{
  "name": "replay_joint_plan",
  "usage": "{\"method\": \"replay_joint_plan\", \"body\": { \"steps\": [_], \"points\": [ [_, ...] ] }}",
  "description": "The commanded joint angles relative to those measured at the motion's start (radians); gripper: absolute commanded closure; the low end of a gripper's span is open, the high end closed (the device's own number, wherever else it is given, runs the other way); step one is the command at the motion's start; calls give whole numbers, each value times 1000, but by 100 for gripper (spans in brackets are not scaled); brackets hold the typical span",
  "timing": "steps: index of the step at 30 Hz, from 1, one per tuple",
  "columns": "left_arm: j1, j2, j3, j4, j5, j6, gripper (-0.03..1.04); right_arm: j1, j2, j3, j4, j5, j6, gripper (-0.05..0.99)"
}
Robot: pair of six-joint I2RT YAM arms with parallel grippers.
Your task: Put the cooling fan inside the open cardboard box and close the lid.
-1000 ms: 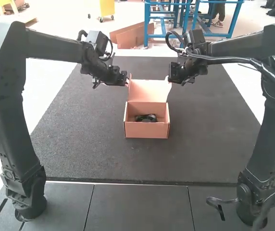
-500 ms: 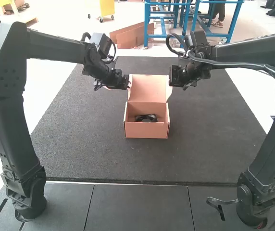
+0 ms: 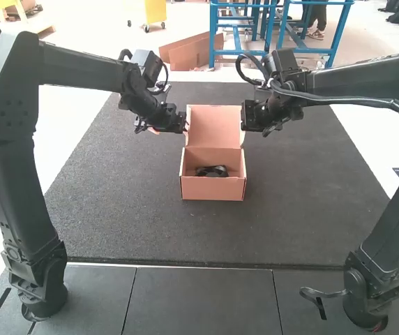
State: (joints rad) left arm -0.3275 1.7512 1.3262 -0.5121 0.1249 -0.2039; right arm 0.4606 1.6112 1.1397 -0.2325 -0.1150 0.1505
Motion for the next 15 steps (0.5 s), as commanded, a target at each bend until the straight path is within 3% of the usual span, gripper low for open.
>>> {"method": "replay_joint_plan", "body": {
  "steps": [1, 15],
  "points": [
    [-10, -38, 44, 0, 12, -2, 4, 12, -30, -35, -2, 6, 8, 95],
    [-24, -70, 41, -48, 12, -2, 4, 12, -93, -120, 12, 2, 11, 95]
  ]
}}
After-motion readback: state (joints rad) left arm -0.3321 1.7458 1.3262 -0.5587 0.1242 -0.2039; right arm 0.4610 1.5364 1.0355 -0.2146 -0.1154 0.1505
